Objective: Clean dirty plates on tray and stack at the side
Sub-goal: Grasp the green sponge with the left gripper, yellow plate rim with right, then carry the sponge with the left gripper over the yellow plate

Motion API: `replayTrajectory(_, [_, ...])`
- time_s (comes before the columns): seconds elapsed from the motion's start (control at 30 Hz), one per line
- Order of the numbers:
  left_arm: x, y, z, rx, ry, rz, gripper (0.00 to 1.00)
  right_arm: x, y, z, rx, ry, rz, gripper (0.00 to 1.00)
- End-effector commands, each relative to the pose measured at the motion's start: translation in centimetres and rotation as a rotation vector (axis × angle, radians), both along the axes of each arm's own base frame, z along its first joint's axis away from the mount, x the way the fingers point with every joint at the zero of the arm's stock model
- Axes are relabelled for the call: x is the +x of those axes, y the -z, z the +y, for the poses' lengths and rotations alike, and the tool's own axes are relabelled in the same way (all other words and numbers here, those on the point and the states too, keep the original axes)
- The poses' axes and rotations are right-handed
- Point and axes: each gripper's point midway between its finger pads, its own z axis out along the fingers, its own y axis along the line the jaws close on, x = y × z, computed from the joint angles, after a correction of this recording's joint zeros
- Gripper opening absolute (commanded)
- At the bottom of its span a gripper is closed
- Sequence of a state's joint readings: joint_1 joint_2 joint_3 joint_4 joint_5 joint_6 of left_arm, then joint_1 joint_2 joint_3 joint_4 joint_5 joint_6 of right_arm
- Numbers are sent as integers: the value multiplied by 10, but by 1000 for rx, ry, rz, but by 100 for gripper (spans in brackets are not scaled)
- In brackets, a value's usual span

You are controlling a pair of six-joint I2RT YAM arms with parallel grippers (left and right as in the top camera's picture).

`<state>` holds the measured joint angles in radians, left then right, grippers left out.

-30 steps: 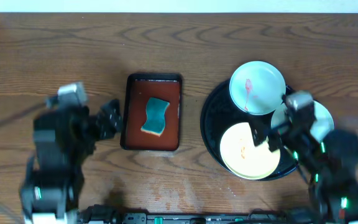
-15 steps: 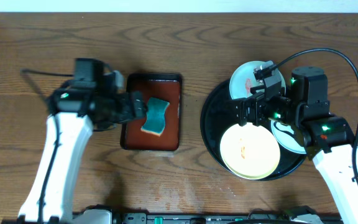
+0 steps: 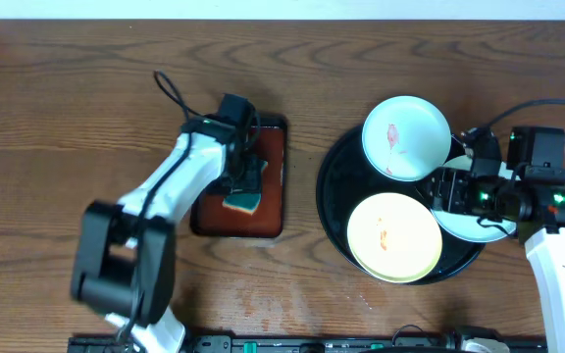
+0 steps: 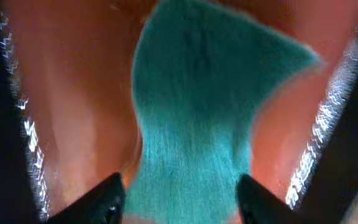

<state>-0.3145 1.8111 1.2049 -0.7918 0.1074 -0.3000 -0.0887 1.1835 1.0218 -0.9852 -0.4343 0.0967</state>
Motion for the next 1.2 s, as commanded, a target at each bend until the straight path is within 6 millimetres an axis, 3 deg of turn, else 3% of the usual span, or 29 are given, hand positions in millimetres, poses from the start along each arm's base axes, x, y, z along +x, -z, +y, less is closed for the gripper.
replayTrajectory(0.0, [11, 27, -2, 18, -15, 10, 49, -8, 11, -16, -79, 38, 53, 65])
replayTrajectory(0.13, [14, 41, -4, 22, 19, 21, 11, -18, 26, -15, -72, 38, 132, 66])
replayTrajectory(0.17, [14, 41, -4, 23, 19, 20, 8, -22, 34, -15, -70, 39, 165, 66])
replayTrajectory(0.43, [13, 20, -3, 17, 37, -7, 8, -43, 89, -15, -56, 80, 356, 65])
replayTrajectory(0.6, [16, -16, -5, -6, 59, -87, 8, -49, 120, -45, -201, 227, 479, 62])
replayTrajectory(0.8, [17, -63, -5, -42, 57, -206, 8, -54, 148, -39, -195, 205, 563, 51])
replayTrajectory(1.0, [13, -91, -3, -61, 56, -272, 10, -60, 170, -38, -189, 215, 601, 30])
replayTrajectory(1.1, [13, -94, -3, -65, 56, -282, 10, -41, 169, -33, -146, 224, 525, 7])
replayTrajectory(1.17, [13, -94, -3, -64, 56, -281, 9, -25, 168, -31, -126, 225, 458, 1])
